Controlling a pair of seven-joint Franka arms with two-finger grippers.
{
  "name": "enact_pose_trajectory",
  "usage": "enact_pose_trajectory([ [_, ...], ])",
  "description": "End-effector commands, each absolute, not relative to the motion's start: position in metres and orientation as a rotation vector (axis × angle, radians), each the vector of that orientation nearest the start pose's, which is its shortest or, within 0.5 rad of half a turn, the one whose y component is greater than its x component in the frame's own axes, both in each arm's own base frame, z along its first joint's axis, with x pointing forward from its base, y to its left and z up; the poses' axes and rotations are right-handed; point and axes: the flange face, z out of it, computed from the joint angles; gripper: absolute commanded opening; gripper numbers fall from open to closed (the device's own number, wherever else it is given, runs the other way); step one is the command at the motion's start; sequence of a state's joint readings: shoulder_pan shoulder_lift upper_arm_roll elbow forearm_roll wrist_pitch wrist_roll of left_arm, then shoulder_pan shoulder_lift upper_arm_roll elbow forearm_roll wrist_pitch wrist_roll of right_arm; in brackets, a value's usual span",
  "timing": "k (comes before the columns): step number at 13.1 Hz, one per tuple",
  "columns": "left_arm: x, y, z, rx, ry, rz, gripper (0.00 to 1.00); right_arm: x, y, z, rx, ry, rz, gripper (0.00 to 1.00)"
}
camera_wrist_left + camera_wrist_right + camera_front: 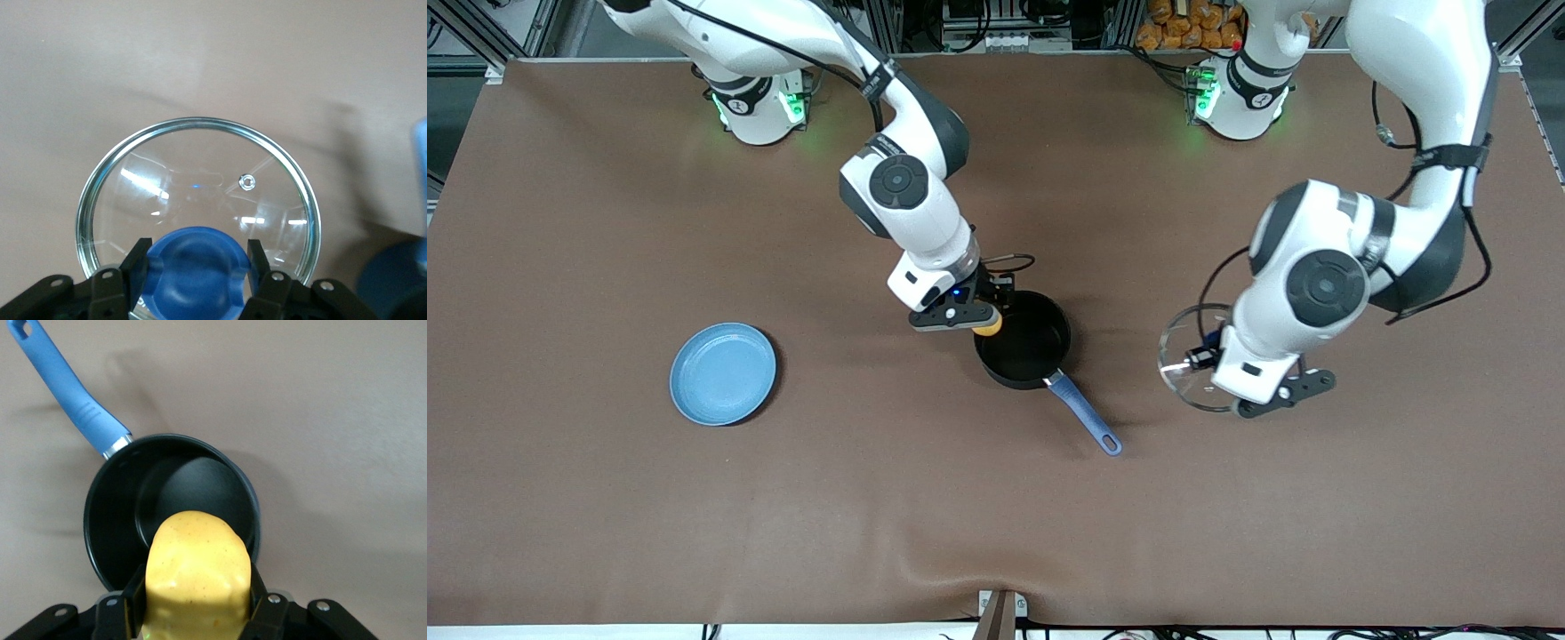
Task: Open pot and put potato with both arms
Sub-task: 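Lift the glass lid off the saucepan with the left gripper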
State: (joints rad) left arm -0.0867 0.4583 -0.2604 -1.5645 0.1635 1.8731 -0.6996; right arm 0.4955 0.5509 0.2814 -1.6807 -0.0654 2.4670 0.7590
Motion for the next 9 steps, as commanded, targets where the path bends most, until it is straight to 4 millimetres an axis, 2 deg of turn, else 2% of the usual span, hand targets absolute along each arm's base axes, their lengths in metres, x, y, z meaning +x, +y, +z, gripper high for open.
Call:
enact_pose_trajectory([
  [1, 0.629, -0.166, 0.358, -3.032, -0.435, 0.144, 0.00, 0.533, 0.500, 0.310, -2.868, -0.012, -0.253, 0.00],
  [3, 0.624, -0.131, 0.330, -3.063, -0.397, 0.113, 0.00, 0.539, 0.513, 0.306, -2.860, -0.037, -0.302, 0.00],
  [5, 0.609, -0.108, 0.301, -3.099, -0.360, 0.029, 0.00, 0.536, 0.522, 0.289, -2.866, -0.071, -0.322, 0.00],
  [7, 0.593, -0.092, 0.278, -3.113, -0.347, 0.005, 0.00, 0.528, 0.530, 0.264, -2.870, -0.090, -0.301, 0.00],
  [9, 0.575, -0.089, 0.262, -3.119, -0.325, -0.032, 0.00, 0.520, 0.539, 0.242, -2.862, -0.108, -0.297, 0.00],
])
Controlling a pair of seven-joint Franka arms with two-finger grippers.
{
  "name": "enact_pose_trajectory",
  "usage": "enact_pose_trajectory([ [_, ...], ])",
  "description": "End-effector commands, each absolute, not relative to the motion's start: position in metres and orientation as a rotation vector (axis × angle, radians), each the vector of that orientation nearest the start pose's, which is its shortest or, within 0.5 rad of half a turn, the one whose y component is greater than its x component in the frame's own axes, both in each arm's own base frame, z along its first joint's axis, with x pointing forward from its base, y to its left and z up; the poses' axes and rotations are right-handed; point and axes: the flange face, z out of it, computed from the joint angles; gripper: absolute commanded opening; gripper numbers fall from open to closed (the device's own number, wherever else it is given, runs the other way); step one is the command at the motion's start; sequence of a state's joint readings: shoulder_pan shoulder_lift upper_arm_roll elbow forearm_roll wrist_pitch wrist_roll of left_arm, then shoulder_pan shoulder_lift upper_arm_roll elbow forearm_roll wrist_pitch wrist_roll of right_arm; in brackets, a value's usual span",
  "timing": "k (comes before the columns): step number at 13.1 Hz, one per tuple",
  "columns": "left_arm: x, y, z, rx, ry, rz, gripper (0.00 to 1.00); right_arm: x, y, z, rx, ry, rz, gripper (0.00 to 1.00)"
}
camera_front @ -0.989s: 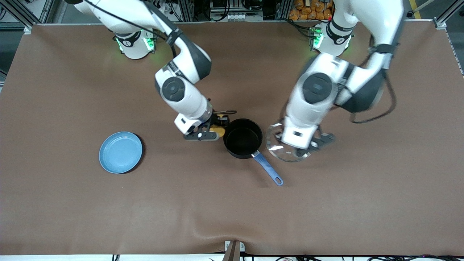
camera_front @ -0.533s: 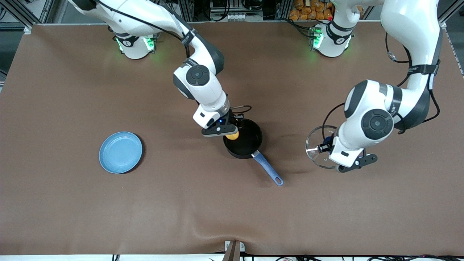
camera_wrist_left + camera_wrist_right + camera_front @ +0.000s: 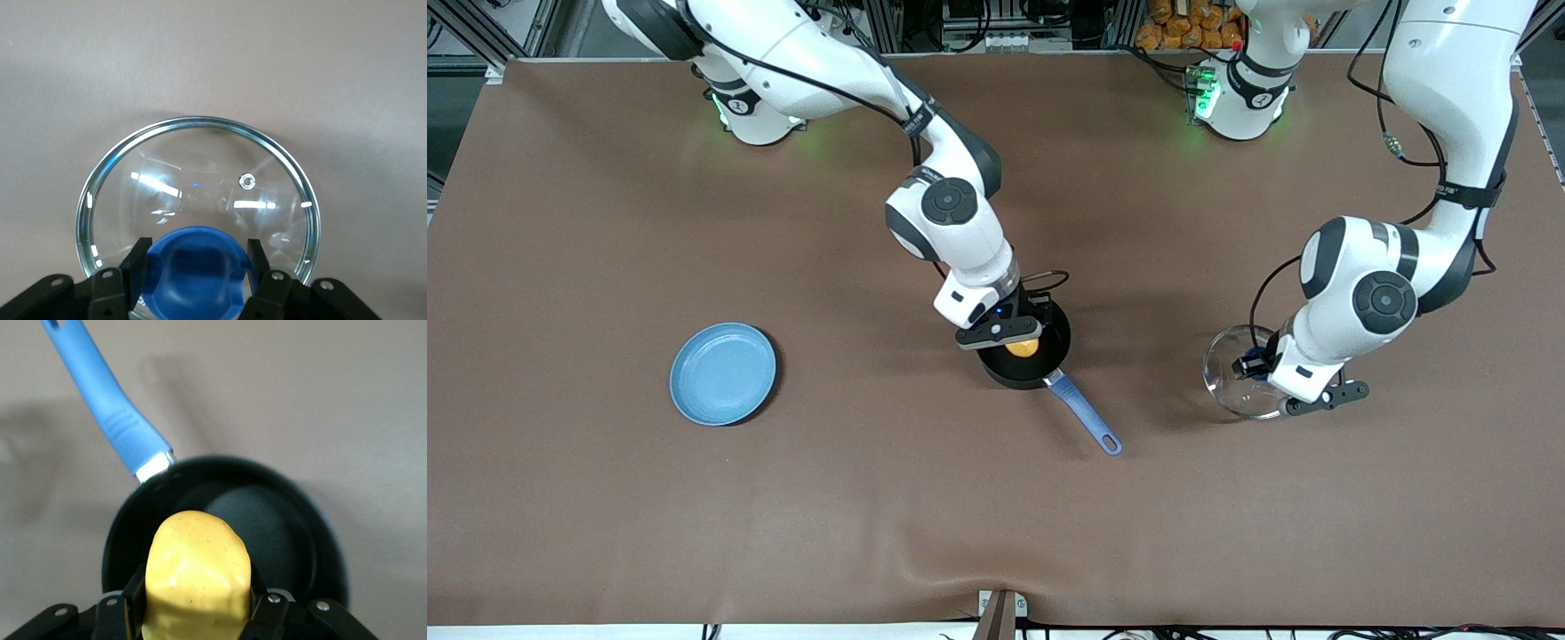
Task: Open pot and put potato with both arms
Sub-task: 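Lift the glass lid off the saucepan with the left gripper, then lower the potato into the saucepan while the left gripper sets the lid down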
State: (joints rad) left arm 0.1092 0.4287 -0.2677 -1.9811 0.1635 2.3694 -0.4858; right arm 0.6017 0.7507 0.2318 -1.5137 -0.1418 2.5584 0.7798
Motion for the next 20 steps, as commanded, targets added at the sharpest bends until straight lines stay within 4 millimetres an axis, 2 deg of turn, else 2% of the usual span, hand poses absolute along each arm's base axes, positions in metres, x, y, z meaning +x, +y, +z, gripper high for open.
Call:
enact_pose_trajectory([
  [1, 0.571, -0.084, 0.254, -3.123, -0.334, -0.048, 0.00, 0.517, 0.542, 0.234, -2.866, -0.113, -0.291, 0.00],
  [2, 0.568, -0.074, 0.246, -3.127, -0.347, -0.059, 0.00, 0.513, 0.548, 0.228, -2.866, -0.126, -0.285, 0.00],
  [5, 0.567, -0.047, 0.234, -3.138, -0.324, -0.062, 0.00, 0.511, 0.551, 0.213, -2.889, -0.141, -0.295, 0.00],
  [7, 0.568, -0.046, 0.226, -3.141, -0.326, -0.045, 0.00, 0.505, 0.556, 0.211, -2.894, -0.127, -0.292, 0.00],
  [8, 0.568, -0.046, 0.222, -3.144, -0.319, -0.035, 0.20, 0.505, 0.555, 0.206, -2.898, -0.122, -0.284, 0.00],
  [9, 0.570, -0.046, 0.222, -3.146, -0.316, -0.040, 0.72, 0.505, 0.555, 0.205, -2.900, -0.124, -0.284, 0.00],
  [10, 0.571, -0.046, 0.225, -3.146, -0.316, -0.050, 1.00, 0.506, 0.554, 0.204, -2.902, -0.125, -0.284, 0.00],
  [11, 0.575, -0.046, 0.235, -3.144, -0.316, -0.078, 1.00, 0.510, 0.549, 0.200, -2.912, -0.122, -0.292, 0.00],
  [13, 0.585, -0.045, 0.267, -3.137, -0.330, -0.170, 1.00, 0.513, 0.546, 0.200, -2.914, -0.121, -0.295, 0.00],
  [14, 0.587, -0.045, 0.289, -3.129, -0.324, -0.227, 1.00, 0.516, 0.545, 0.201, -2.913, -0.114, -0.296, 0.10],
  [15, 0.587, -0.045, 0.314, -3.117, -0.325, -0.275, 1.00, 0.520, 0.543, 0.203, -2.910, -0.105, -0.301, 0.31],
  [16, 0.587, -0.045, 0.346, -3.099, -0.325, -0.302, 1.00, 0.521, 0.542, 0.204, -2.908, -0.100, -0.302, 0.59],
  [18, 0.596, -0.057, 0.424, -3.066, -0.306, -0.314, 1.00, 0.526, 0.542, 0.210, -2.899, -0.089, -0.313, 0.84],
  [20, 0.602, -0.076, 0.499, -3.057, -0.297, -0.215, 1.00, 0.528, 0.542, 0.214, -2.895, -0.093, -0.322, 1.00],
])
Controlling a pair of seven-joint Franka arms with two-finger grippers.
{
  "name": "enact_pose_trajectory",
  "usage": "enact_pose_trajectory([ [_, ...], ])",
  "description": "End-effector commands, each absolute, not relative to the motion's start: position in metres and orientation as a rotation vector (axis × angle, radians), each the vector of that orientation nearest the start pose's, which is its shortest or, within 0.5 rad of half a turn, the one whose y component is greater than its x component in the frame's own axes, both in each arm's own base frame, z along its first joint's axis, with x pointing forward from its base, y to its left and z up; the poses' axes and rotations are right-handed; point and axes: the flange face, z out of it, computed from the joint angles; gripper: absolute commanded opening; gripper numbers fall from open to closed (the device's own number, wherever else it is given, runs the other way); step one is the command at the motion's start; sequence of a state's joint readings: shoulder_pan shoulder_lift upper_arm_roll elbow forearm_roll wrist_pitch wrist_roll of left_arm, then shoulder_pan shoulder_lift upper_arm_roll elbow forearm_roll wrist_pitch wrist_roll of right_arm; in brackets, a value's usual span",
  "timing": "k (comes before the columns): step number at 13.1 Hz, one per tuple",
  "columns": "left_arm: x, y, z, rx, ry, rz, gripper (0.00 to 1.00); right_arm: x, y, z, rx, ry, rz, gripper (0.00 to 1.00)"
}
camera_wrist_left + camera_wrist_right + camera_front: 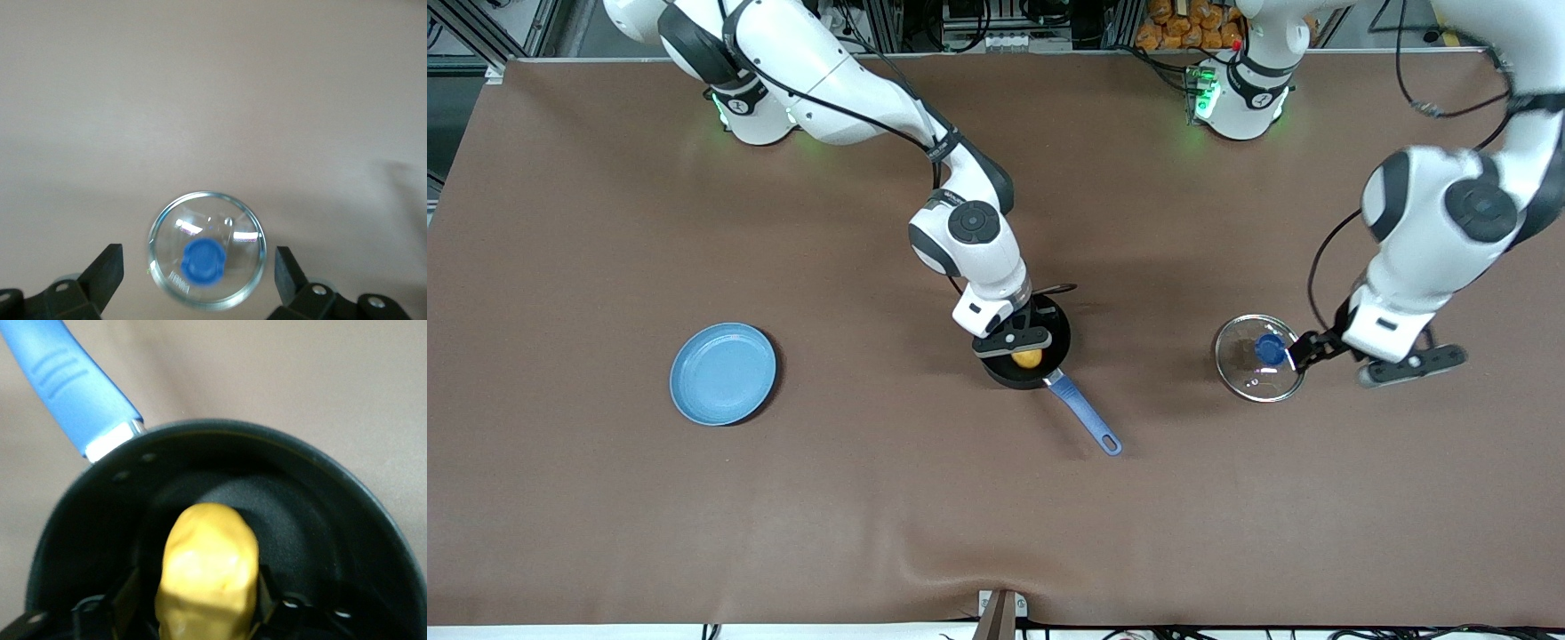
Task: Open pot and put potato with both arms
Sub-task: 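Lower the potato into the saucepan while the left gripper sets the lid down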
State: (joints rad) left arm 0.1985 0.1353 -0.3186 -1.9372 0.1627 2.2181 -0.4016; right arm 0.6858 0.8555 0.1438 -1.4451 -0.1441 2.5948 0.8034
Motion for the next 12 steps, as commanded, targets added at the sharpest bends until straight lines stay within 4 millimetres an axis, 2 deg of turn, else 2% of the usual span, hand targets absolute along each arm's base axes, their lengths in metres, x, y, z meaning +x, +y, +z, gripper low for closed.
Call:
enact_pose_trajectory([
  [1, 0.601, -0.085, 0.532, -3.068, -0.298, -0.176, 1.00, 0.528, 0.543, 0.216, -2.893, -0.095, -0.326, 1.00],
  [3, 0.593, -0.094, 0.580, -3.120, -0.329, -0.125, 1.00, 0.530, 0.541, 0.217, -2.892, -0.082, -0.326, 1.00],
  [6, 0.582, -0.091, 0.635, -3.141, -0.344, -0.105, 1.00, 0.536, 0.542, 0.226, -2.877, -0.066, -0.339, 1.00],
  [8, 0.572, -0.091, 0.656, -3.174, -0.343, -0.099, 1.00, 0.541, 0.538, 0.232, -2.879, -0.058, -0.342, 1.00],
  [9, 0.564, -0.087, 0.667, -3.172, -0.355, -0.126, 1.00, 0.550, 0.530, 0.241, -2.871, -0.035, -0.353, 1.00],
  [10, 0.559, -0.086, 0.668, -3.162, -0.357, -0.093, 1.00, 0.552, 0.529, 0.243, -2.870, -0.032, -0.352, 1.00],
  [12, 0.554, -0.065, 0.668, -3.165, -0.326, -0.029, 1.00, 0.552, 0.527, 0.246, -2.887, -0.034, -0.336, 1.00],
])
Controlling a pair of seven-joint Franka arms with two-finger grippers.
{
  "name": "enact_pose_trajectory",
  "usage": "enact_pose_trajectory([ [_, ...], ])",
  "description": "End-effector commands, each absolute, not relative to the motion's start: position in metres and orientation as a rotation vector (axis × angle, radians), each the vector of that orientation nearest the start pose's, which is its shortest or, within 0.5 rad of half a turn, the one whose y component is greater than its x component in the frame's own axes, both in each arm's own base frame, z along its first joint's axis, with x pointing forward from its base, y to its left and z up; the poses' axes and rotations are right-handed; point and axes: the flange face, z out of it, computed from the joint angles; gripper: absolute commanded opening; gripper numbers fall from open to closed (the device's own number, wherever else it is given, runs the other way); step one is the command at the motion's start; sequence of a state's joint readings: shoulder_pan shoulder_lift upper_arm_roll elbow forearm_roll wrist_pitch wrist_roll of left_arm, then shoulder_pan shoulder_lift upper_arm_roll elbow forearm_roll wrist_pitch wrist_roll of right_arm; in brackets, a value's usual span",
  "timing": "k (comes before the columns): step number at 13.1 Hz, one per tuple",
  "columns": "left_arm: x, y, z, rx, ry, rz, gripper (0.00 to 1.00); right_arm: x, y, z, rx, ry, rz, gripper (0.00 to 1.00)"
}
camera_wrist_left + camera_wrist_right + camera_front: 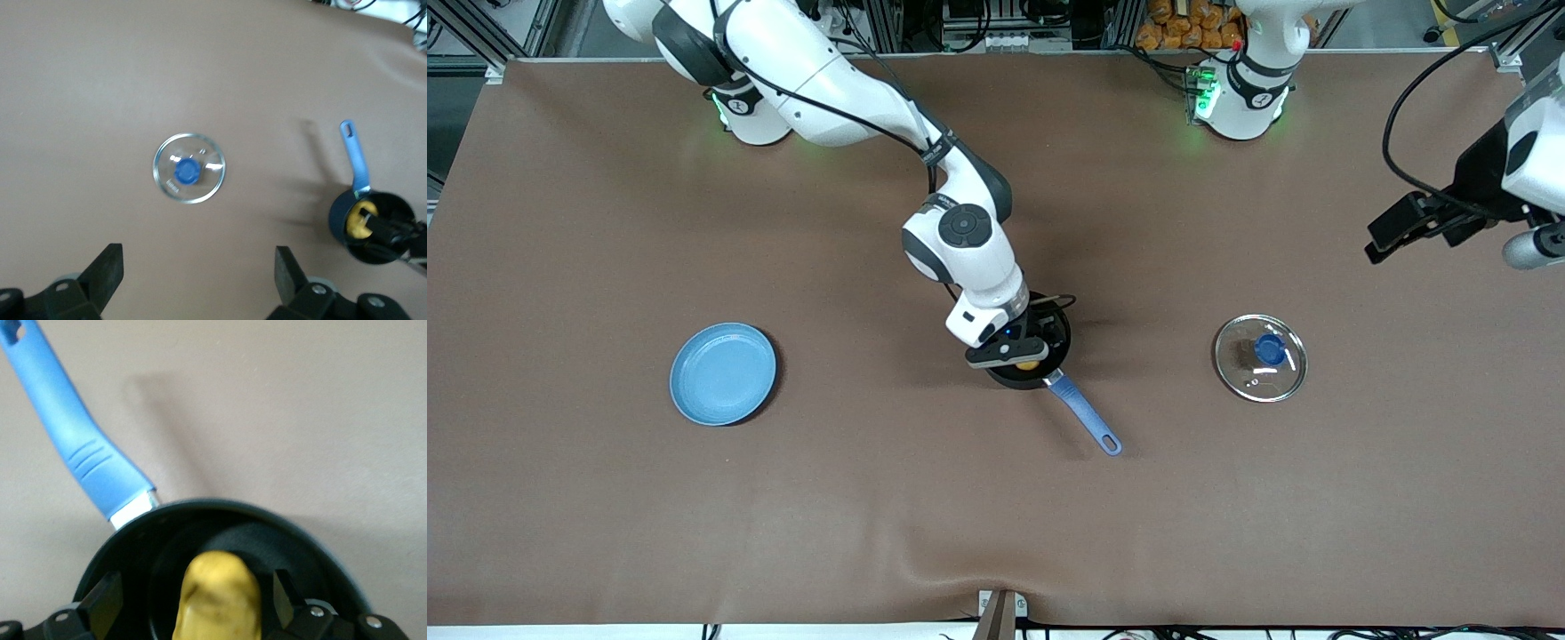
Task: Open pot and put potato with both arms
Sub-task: 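Open the right gripper and raise it from the saucepan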
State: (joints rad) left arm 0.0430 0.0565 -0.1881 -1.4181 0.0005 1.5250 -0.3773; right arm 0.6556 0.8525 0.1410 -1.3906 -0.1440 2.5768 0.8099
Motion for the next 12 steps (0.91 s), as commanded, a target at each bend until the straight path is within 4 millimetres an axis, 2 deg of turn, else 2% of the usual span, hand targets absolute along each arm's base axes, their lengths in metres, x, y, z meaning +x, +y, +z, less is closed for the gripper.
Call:
enact_pose_trajectory([
  [1, 0.550, -0.057, 0.669, -3.186, -0.287, -0.008, 1.00, 0.553, 0.525, 0.252, -2.888, -0.028, -0.334, 1.00],
  [3, 0.548, -0.048, 0.665, -3.189, -0.262, 0.007, 1.00, 0.553, 0.523, 0.260, -2.905, -0.035, -0.317, 1.00],
  [4, 0.547, -0.041, 0.662, -3.187, -0.267, 0.016, 1.00, 0.556, 0.518, 0.271, -2.919, -0.043, -0.303, 1.00],
  [7, 0.540, -0.044, 0.666, -3.182, -0.251, 0.005, 1.00, 0.560, 0.501, 0.313, -2.953, -0.055, -0.194, 1.00],
  [11, 0.540, -0.044, 0.665, -3.179, -0.249, 0.007, 1.00, 0.570, 0.446, 0.384, -3.048, -0.052, -0.069, 1.00],
  [12, 0.541, -0.043, 0.663, -3.178, -0.251, 0.014, 1.00, 0.575, 0.425, 0.398, -3.081, -0.013, -0.038, 1.00],
])
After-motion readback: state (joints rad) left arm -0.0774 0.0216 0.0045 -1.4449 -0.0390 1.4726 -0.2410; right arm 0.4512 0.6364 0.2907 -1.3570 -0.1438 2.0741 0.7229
